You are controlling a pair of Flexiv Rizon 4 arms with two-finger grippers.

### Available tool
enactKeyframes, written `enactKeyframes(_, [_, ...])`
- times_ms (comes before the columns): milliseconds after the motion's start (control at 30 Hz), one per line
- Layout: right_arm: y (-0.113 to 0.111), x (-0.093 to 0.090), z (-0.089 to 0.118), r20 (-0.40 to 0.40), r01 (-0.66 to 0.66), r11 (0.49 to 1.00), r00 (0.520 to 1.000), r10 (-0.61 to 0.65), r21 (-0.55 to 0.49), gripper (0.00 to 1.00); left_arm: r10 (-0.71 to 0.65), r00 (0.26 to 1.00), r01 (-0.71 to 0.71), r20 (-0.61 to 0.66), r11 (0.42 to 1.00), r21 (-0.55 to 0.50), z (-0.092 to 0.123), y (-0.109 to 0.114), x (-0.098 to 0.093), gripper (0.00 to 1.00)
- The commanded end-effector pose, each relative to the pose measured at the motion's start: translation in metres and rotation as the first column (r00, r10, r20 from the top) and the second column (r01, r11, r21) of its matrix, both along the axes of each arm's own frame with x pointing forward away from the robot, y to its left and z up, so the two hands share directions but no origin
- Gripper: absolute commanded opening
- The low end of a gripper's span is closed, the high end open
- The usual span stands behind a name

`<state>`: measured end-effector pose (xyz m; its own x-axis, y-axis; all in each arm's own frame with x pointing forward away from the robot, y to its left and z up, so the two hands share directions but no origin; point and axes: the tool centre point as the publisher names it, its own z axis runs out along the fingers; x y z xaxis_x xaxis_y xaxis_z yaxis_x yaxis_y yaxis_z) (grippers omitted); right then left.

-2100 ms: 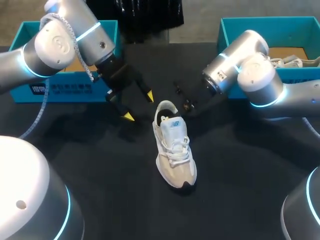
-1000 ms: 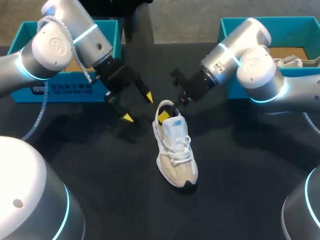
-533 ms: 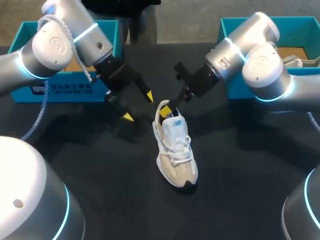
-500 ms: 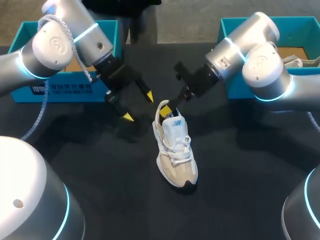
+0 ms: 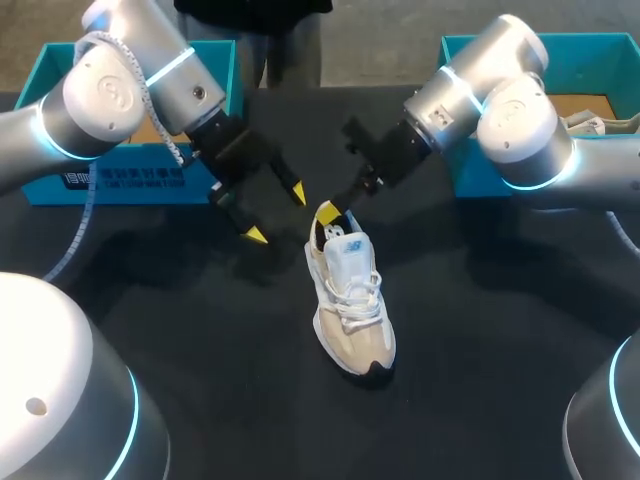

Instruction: Take the shoe out of the shoebox, open the shoe tongue, remove and reinsert the insole, then place the shoe into the shoebox

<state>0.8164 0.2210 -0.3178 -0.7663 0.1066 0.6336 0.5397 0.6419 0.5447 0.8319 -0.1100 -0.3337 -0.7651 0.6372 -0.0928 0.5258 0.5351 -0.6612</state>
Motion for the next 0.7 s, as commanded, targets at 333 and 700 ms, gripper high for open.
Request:
enactKeyframes(333, [-0.002, -0.002, 0.000, 0.013, 0.016, 1.000, 1.000, -0.016, -0.010, 0.36, 0.000, 1.000, 0.000, 0.003, 1.000, -0.003, 0.000, -0.001, -0.002, 1.00])
enactKeyframes(700, [-0.006, 0.002, 0.016, 0.074, 0.050, 0.999, 0.996, -0.048, -0.018, 0.40, -0.007, 1.000, 0.007, -0.004, 1.000, -0.011, -0.002, -0.004, 0.000, 1.00])
